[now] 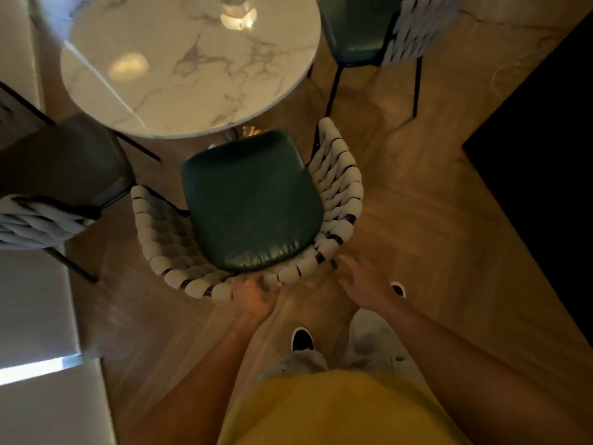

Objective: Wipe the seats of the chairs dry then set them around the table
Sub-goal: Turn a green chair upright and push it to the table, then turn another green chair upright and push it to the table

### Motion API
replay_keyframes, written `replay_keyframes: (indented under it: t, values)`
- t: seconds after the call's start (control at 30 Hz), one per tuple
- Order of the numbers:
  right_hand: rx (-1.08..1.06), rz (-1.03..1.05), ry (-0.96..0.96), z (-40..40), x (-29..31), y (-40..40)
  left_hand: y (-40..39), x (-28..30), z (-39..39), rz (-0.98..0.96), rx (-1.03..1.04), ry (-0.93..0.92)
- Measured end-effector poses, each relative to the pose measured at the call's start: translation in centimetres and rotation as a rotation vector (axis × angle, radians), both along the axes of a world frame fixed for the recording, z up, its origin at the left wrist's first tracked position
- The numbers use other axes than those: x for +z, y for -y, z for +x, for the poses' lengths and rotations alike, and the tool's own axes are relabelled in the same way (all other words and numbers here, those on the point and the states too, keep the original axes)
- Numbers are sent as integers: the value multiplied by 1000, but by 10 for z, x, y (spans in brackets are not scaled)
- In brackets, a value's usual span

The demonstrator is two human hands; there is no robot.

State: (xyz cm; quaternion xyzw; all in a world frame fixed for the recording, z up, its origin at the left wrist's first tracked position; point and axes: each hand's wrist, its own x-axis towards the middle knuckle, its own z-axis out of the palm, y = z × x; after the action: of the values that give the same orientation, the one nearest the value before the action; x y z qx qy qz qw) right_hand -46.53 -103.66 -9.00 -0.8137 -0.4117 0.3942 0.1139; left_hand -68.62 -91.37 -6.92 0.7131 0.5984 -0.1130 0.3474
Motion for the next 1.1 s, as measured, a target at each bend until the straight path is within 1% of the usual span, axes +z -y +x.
replay_keyframes:
  t: [0.13, 0.23, 0.3, 0.37, 0.47, 0.53, 0.63, 0.83, 1.0, 1.1]
  values:
    - [-99, -69, -45, 47, 3, 24, 13, 17, 59, 37, -83, 121]
    - [-199, -84, -73, 95, 3, 40, 18, 19, 106, -5, -88, 216]
    - [-253, -86, -62, 130, 3, 48, 23, 20, 140, -7, -127, 253]
    - [-280, -84, -46, 167, 5, 53, 28, 20, 176, -14, -173, 269]
    - [-339, -85, -81, 223, 8, 59, 34, 20, 235, -73, -213, 273]
    - [-334, -75, -88, 264, 11, 65, 35, 18, 277, -136, -197, 256]
    - [-319, -36, -115, 325, 18, 74, 30, 11, 336, -194, -154, 280]
    - [-390, -74, -65, 421, 21, 87, 5, 7, 440, -191, -131, 275]
    - [-429, -87, -76, 482, 15, 68, -23, 2, 502, -200, -119, 272]
    - [-450, -95, -103, 518, 9, 41, -47, -2, 538, -225, -64, 284]
